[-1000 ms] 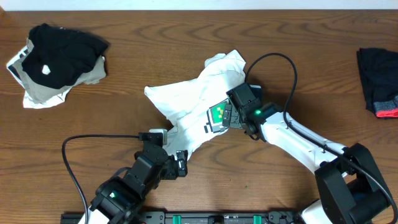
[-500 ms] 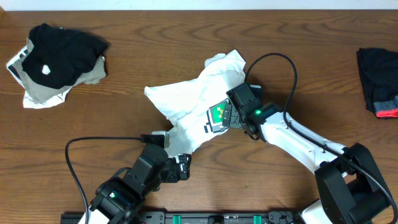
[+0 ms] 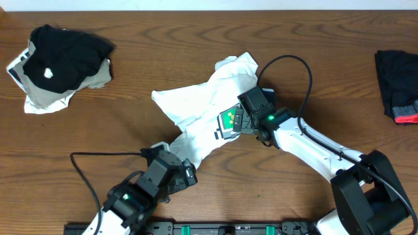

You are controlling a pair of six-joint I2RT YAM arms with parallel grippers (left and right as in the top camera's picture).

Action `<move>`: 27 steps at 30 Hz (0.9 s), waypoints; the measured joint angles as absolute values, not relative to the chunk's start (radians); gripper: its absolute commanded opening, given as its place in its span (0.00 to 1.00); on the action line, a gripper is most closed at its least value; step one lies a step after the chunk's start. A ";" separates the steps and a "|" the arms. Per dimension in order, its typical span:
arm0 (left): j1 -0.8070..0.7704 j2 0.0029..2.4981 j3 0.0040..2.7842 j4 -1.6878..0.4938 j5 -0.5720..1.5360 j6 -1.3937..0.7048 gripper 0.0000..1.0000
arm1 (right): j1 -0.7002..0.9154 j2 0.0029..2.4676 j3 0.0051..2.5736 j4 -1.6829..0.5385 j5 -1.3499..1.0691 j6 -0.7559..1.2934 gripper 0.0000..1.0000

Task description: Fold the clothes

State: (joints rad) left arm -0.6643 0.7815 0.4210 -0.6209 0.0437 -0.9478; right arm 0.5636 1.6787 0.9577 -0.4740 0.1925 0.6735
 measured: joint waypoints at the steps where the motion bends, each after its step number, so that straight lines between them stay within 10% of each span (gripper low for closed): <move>1: -0.664 0.798 0.421 -0.618 0.041 -0.956 0.98 | 0.564 1.679 0.958 -0.473 0.192 0.673 0.99; 27: -0.559 1.054 0.420 -0.395 0.023 -0.969 0.98 | 0.564 1.679 0.958 -0.473 0.193 0.673 0.99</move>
State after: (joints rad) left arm -0.5587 1.0542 0.4202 -0.3946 0.0231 -0.9688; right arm 0.5636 1.6787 0.9577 -0.4732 0.1928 0.6735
